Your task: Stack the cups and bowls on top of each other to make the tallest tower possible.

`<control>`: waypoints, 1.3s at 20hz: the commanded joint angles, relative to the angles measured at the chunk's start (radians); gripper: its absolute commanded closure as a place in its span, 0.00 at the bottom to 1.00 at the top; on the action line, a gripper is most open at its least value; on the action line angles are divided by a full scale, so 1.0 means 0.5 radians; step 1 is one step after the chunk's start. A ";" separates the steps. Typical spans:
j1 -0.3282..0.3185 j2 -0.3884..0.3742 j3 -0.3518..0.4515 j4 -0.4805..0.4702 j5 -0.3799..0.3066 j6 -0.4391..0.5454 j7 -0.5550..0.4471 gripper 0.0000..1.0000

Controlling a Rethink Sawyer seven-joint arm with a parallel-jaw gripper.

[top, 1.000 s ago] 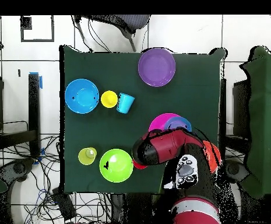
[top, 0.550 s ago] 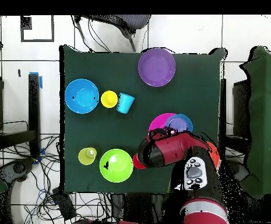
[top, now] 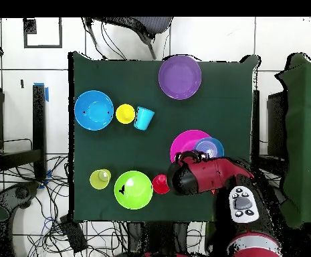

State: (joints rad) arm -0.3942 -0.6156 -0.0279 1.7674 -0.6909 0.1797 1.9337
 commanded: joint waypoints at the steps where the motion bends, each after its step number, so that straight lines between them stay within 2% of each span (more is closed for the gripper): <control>1: -0.104 -0.049 0.421 0.164 0.128 0.137 -0.008 1.00; 6: -0.243 -0.101 0.607 0.216 0.164 0.172 -0.095 1.00; 16: -0.352 -0.160 0.762 0.273 0.200 0.275 -0.148 1.00; 20: -0.334 -0.154 0.752 0.259 0.209 0.326 -0.118 1.00; 26: -0.245 -0.108 0.655 0.192 0.175 0.424 -0.088 1.00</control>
State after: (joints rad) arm -0.5512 -0.6987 0.2313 1.8525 -0.6151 0.2420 1.9337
